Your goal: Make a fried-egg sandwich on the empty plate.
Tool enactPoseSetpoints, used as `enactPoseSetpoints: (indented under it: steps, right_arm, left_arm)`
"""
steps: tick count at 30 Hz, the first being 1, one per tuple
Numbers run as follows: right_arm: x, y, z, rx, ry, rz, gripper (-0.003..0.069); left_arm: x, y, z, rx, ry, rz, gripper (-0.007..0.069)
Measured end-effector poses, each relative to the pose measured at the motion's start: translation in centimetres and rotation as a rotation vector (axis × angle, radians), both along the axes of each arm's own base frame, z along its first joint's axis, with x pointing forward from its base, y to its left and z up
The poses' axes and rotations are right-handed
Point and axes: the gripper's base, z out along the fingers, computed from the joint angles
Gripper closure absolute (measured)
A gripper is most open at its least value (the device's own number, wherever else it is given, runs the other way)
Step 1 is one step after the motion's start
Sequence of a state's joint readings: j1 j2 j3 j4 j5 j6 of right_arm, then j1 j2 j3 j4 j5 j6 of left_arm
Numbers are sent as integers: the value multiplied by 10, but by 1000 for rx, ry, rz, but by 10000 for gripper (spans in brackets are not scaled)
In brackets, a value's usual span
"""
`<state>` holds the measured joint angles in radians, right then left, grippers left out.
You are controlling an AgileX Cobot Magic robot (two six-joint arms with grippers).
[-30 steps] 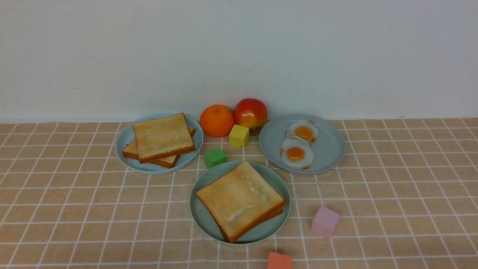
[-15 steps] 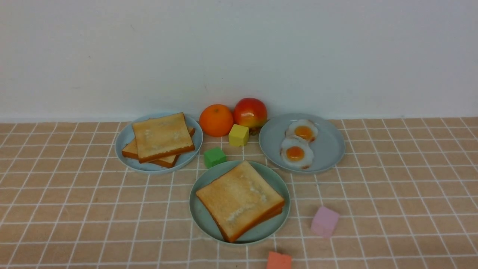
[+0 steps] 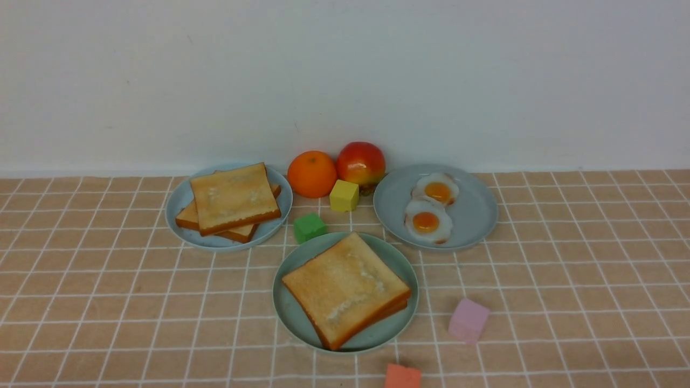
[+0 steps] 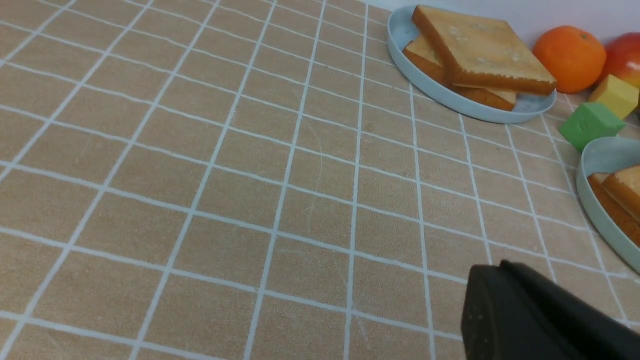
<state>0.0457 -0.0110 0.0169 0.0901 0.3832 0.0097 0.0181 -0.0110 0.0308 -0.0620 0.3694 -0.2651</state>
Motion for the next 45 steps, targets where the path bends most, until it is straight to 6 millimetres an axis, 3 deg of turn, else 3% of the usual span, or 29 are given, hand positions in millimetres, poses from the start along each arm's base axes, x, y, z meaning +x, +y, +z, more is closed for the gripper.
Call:
enactPoseSetpoints:
  steps: [45]
  right_arm:
    - [0, 0, 0, 0, 0, 0, 577]
  left_arm:
    - [0, 0, 0, 0, 0, 0, 634]
